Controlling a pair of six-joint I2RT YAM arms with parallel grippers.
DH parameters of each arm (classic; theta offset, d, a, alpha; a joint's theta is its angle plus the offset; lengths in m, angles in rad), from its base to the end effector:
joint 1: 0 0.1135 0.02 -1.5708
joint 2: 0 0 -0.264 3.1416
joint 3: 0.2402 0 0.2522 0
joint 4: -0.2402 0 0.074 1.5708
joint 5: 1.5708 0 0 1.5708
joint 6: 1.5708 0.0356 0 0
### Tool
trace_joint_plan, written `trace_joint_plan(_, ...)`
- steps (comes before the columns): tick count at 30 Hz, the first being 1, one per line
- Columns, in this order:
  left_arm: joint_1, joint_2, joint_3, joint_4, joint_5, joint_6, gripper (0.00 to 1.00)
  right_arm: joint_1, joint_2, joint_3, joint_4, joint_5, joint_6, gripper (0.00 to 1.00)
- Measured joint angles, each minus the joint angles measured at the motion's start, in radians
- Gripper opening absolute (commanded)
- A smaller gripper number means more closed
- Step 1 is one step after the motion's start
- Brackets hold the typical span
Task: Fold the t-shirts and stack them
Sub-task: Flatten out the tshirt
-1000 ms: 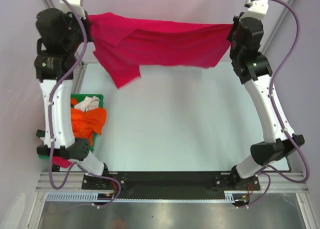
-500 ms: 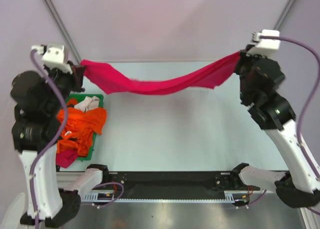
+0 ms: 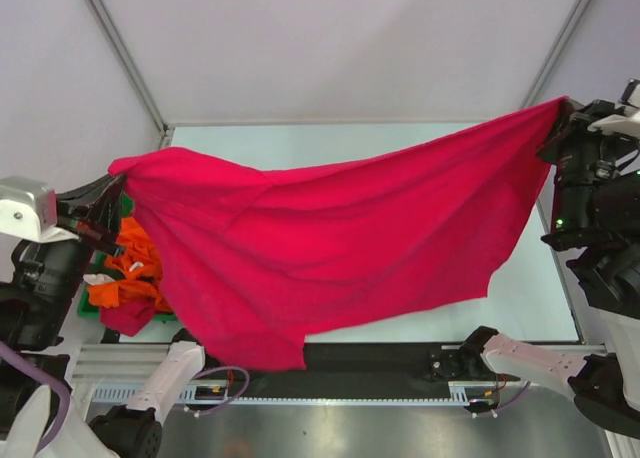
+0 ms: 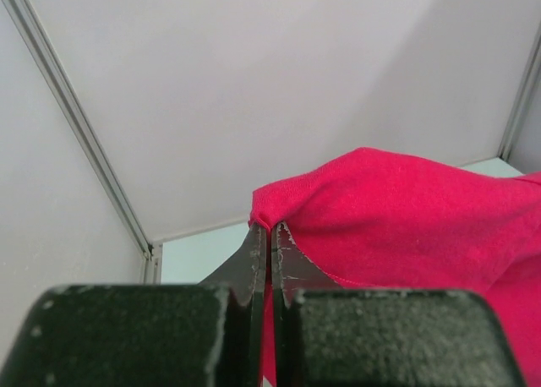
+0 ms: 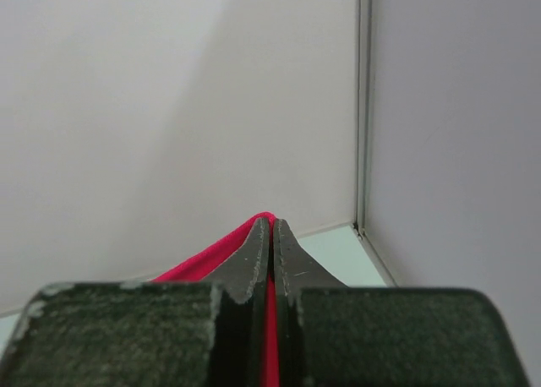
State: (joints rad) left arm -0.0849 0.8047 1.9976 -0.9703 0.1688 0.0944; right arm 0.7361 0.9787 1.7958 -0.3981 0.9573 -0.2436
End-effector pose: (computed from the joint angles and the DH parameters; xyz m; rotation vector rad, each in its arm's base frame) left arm -0.0224 -0.0041 0.5776 0.2622 1.3265 -0.1058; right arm 0.0810 0.0341 0.5907 0.2448 1.3129 -0.1334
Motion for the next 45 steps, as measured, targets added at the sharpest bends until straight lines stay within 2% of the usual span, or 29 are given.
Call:
trace_joint_plan(4, 0.000, -0.001, -0.075, 0.003, 0.000, 0.000, 0.00, -0.004, 0.014, -0.061, 0.025, 0.001, -0.020, 0.00)
trace_joint_plan(6, 0.000, 0.004, -0.161, 0.016, 0.000, 0.001, 0.00, -0.050, 0.031, -0.108, 0.030, -0.024, -0.010, 0.00)
trace_joint_plan(10, 0.000, 0.052, -0.349, 0.072, -0.002, 0.004, 0.00, -0.262, 0.114, -0.164, 0.019, -0.162, 0.100, 0.00)
trace_joint_plan(12, 0.000, 0.126, -0.392, 0.105, -0.005, 0.004, 0.00, -0.355, 0.185, -0.171, 0.023, -0.214, 0.158, 0.00)
trace_joint_plan(15, 0.000, 0.283, -0.388, 0.179, -0.006, 0.004, 0.00, -0.429, 0.335, -0.145, 0.029, -0.268, 0.224, 0.00)
trace_joint_plan(18, 0.000, 0.480, -0.311, 0.242, -0.009, 0.005, 0.00, -0.476, 0.545, -0.027, 0.019, -0.322, 0.264, 0.00)
trace_joint_plan(20, 0.000, 0.638, -0.197, 0.264, -0.015, 0.006, 0.00, -0.505, 0.689, 0.097, 0.005, -0.353, 0.276, 0.00)
trace_joint_plan(23, 0.000, 0.865, 0.053, 0.268, -0.034, 0.011, 0.00, -0.545, 0.845, 0.274, 0.008, -0.402, 0.294, 0.00)
trace_joint_plan(26, 0.000, 1.065, 0.370, 0.246, -0.047, 0.010, 0.00, -0.571, 0.916, 0.386, 0.015, -0.448, 0.308, 0.00)
trace_joint_plan(28, -0.002, 1.123, 0.493, 0.248, -0.058, 0.011, 0.00, -0.580, 0.925, 0.433, 0.020, -0.470, 0.315, 0.00)
trace_joint_plan(30, -0.003, 1.109, 0.512, 0.273, -0.065, 0.012, 0.00, -0.575, 0.921, 0.475, 0.042, -0.484, 0.315, 0.00)
trace_joint_plan(32, -0.003, 1.059, 0.463, 0.315, -0.071, 0.013, 0.00, -0.560, 0.904, 0.486, 0.063, -0.494, 0.314, 0.00)
trace_joint_plan(36, -0.003, 0.895, 0.226, 0.423, -0.083, 0.019, 0.00, -0.528, 0.836, 0.424, 0.115, -0.496, 0.310, 0.00)
trace_joint_plan(41, -0.003, 0.738, -0.202, 0.626, -0.084, 0.019, 0.00, -0.516, 0.682, 0.057, 0.244, -0.499, 0.306, 0.00)
trace_joint_plan(45, -0.003, 0.747, -0.517, 0.673, -0.079, 0.019, 0.00, -0.517, 0.655, -0.219, 0.291, -0.494, 0.322, 0.00)
